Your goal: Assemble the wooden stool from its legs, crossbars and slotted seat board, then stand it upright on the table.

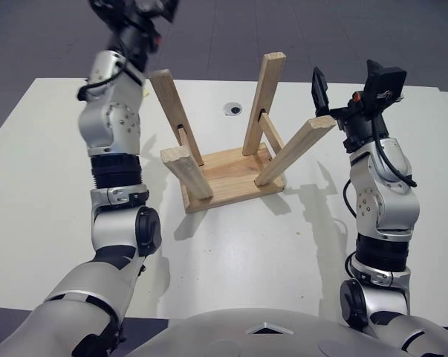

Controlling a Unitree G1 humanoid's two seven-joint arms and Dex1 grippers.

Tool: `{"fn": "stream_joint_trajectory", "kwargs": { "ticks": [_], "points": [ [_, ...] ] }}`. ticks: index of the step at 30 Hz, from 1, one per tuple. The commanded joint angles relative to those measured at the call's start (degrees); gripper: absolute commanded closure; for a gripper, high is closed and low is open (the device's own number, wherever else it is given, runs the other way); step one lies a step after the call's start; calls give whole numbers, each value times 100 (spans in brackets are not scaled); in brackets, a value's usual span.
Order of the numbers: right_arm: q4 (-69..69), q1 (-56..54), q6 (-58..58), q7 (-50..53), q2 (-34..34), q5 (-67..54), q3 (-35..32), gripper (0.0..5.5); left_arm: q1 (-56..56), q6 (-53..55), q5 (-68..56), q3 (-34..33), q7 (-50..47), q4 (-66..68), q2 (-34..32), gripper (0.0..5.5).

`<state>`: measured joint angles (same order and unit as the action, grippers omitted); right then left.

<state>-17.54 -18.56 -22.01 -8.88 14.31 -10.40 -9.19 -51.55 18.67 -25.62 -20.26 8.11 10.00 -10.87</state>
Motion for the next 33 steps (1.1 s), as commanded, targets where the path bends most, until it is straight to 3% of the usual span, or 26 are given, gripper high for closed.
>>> {"fn": "stream_joint_trajectory", "kwargs": {
  "ticks": [1, 6, 12, 16, 20, 22, 24, 28, 30, 33],
  "points": [
    [-625, 473, -205, -559, 564, -55, 54, 12, 631, 534, 96, -162, -247, -998, -597, 10],
    [-1568, 825, -570, -1218, 948, -542, 174, 12, 1681, 1124, 86, -188, -410, -1686, -738, 10],
    [-1488, 549, -628, -1031, 959, -462, 90, 12, 1792, 1081, 183, 76, -608, -1723, -490, 10],
    [-1554, 18, -1199, -848, 659, -2330, -1215, 12, 1738, 1335, -862, -652, -291, -2244, -747, 10],
    [-2014, 334, -1562, -959, 638, -3912, -1444, 12, 2230, 2250, -2791, -1272, 216, -3211, -1192, 10],
    [-2136, 638, -1803, -1053, 856, -4730, -1660, 12, 2822, 2805, -3696, -1567, 758, -3413, -1650, 10],
    [-2135, 1030, -2040, -1428, 1298, -5706, -2079, 12, 3816, 3311, -4430, -1989, 2012, -3492, -2297, 10],
    [-1542, 1440, -2392, -2360, 2178, -6686, -2699, 12, 5237, 3531, -4627, -2652, 3947, -2973, -3041, 10],
    [-1210, 1397, -2542, -2744, 2544, -6739, -2639, 12, 5473, 3415, -4419, -2583, 4477, -2745, -3257, 10],
    [-957, 1310, -2649, -3306, 2955, -6484, -2218, 12, 5459, 3256, -4036, -1963, 4906, -2641, -3492, 10]
  ]
}}
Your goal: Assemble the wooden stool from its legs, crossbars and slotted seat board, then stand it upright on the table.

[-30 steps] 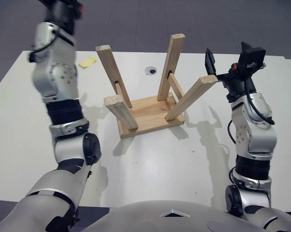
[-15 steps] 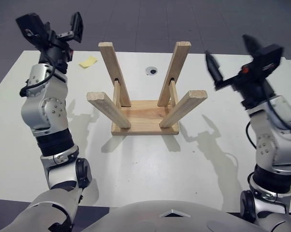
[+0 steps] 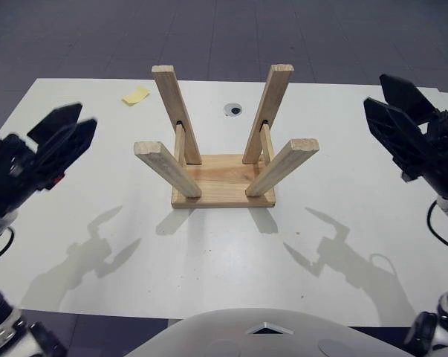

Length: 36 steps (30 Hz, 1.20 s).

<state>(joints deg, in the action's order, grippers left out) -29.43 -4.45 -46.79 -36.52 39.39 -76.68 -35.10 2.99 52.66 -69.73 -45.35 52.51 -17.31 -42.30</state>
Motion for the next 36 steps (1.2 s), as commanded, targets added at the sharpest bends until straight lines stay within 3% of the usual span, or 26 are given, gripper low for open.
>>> {"fn": "stream_joint_trajectory", "kwargs": {
  "ticks": [1, 6, 11, 31, 36],
  "points": [
    [279, -149, -173, -713, 534, 262, 559, 12, -6, -188, 487, 758, 585, 49, -400, 10],
    [607, -419, -60, -1361, 757, 936, 1386, 12, -412, -321, 809, 1585, 706, 167, -423, 10],
    [821, -612, 77, -1706, 720, 1435, 1894, 33, -685, -355, 855, 1918, 630, 273, -312, 10],
    [795, -793, 98, -1822, 570, 1976, 2441, 348, -819, -123, 430, 2227, 381, 166, -47, 347],
    [435, -1234, -819, -1007, 669, 1265, 2473, 393, -1111, 332, -339, 2059, 88, 5, -146, 353]
  ]
}}
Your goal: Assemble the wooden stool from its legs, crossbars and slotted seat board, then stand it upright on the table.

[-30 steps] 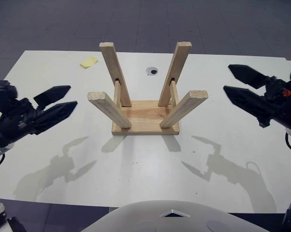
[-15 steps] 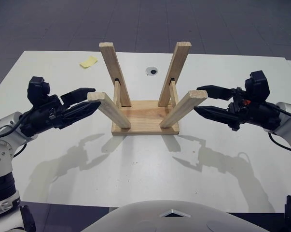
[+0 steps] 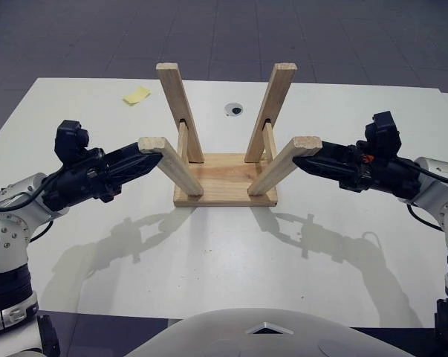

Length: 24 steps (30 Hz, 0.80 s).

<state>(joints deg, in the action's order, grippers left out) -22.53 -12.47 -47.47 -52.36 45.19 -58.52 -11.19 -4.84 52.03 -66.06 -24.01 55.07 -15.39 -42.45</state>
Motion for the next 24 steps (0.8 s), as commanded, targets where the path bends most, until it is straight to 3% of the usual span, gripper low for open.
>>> {"fn": "stream_joint_trajectory", "kwargs": {
  "ticks": [1, 6, 11, 15, 24],
  "points": [
    [-237, -614, -1033, 788, 102, -855, 90, 394, -435, 509, -925, -88, -278, -229, -167, 355],
    [757, -2066, -2524, 2571, 79, -2602, 456, 397, -1491, 1520, -2249, 362, -944, 285, -495, 377],
    [2377, -3468, -3303, 3956, -350, -3239, 1023, 397, -2708, 2495, -2082, 1208, -1358, 1647, -398, 427],
    [3398, -4142, -3654, 4379, -918, -2931, 1273, 397, -3519, 2450, -976, 1793, -1279, 2956, 72, 449],
    [5068, -4780, -3669, 4051, -1998, -1081, 1476, 397, -4259, 1198, 1296, 2687, -60, 4990, 784, 437]
  ]
}}
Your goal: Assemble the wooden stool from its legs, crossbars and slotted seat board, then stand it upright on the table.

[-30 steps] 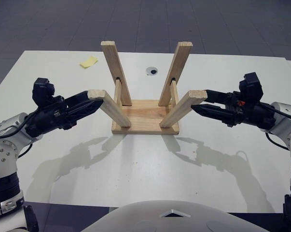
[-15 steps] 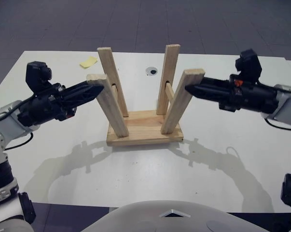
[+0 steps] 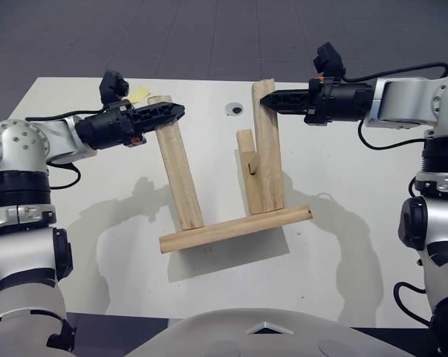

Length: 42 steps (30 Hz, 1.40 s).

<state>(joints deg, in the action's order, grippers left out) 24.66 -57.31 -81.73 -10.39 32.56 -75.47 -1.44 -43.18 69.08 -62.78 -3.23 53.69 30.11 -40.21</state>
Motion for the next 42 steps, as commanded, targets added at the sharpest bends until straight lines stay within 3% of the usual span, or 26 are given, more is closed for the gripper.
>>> {"fn": "stream_joint_trajectory", "kwargs": {
  "ticks": [1, 4, 9, 16, 17, 28, 42],
  "points": [
    [480, -368, -216, -253, -796, 814, 508, 397, -520, -615, 1147, 635, 175, 694, 606, 433],
    [796, -518, -82, -583, -962, 1364, 559, 397, -741, -1063, 1730, 727, 335, 1468, 715, 431],
    [1238, -646, 253, -1087, -1207, 2112, 582, 396, -990, -1742, 2290, 546, 549, 2313, 840, 326],
    [2043, -920, 860, -1676, -1394, 3061, 417, 396, -1361, -2378, 2562, -264, 617, 3218, 874, 200],
    [2088, -939, 901, -1744, -1395, 3144, 383, 360, -1378, -2384, 2574, -355, 675, 3242, 857, 184],
    [2057, -898, 888, -2147, -1564, 3709, 31, 207, -1423, -2196, 2851, -892, 981, 3263, 832, 15],
    [1964, -658, 1043, -2129, -1728, 4076, -525, 11, -1901, -2495, 2458, -2427, -312, 3743, 1048, 10]
  ]
}}
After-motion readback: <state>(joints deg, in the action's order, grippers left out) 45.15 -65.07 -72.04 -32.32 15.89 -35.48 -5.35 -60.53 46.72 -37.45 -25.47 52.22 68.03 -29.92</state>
